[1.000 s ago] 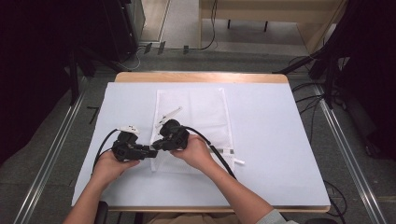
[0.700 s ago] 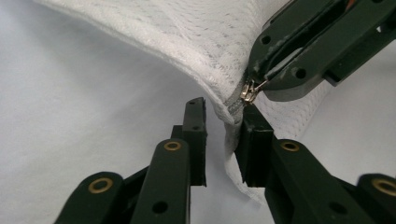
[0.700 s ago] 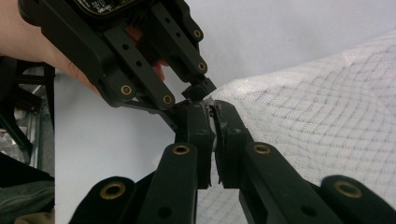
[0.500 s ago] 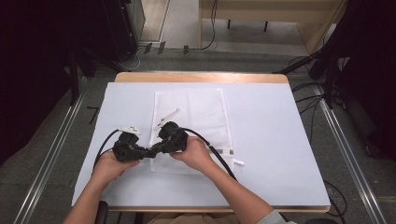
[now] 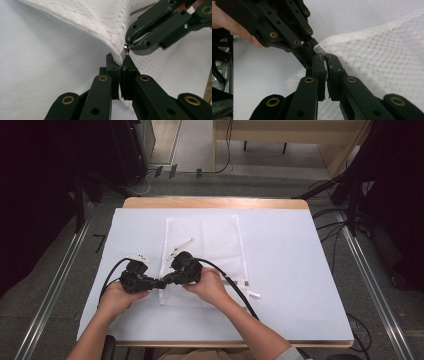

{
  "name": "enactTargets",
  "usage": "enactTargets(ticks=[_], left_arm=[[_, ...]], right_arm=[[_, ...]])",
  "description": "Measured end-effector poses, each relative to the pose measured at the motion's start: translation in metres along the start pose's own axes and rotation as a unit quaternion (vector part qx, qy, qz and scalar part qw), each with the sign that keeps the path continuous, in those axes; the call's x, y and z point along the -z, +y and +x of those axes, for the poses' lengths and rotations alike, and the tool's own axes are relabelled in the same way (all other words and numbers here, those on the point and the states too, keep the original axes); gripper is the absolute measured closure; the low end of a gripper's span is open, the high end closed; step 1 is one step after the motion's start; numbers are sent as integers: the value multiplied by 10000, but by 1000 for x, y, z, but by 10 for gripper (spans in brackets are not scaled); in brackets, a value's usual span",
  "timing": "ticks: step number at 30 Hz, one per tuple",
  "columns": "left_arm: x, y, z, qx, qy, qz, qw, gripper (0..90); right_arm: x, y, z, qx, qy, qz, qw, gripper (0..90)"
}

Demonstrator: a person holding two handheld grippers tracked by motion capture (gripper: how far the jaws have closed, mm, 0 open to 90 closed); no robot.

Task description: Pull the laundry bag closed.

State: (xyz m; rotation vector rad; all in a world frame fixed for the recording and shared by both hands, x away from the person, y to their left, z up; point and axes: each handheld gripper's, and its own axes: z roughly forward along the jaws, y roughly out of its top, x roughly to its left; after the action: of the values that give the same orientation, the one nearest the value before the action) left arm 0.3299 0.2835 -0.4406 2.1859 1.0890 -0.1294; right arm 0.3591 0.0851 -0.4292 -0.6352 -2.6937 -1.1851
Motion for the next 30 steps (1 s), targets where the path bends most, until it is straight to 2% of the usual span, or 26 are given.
enactTargets(ticks=[3,8,11,16,23,27,30], left_arm=[[-1,1,-2,3,17,28,10000,882],[1,1,-1,-6,34,22,10000,883],[4,0,1,14,14,-7,10000,883],[2,0,-1,-69,27,-3,10000,880],[3,0,0,-63,-9,2,10000,880],[3,-1,1,-40,5,22,10000,879],[3,-1,1,-40,-16,23,10000,879]], right_arm=[[-1,-4,-4,-95,15,-48,9999,884],[-1,-7,-6,-76,-87,-21,9999,885],[2,-12,-12,-205,-110,-20,9997,885],[4,-16,-13,-110,-123,-29,9999,884],[6,-20,-17,-167,-107,-44,9998,884],[7,-22,-17,-77,-236,17,9997,884],[9,-27,-22,-213,-206,-6,9996,884]])
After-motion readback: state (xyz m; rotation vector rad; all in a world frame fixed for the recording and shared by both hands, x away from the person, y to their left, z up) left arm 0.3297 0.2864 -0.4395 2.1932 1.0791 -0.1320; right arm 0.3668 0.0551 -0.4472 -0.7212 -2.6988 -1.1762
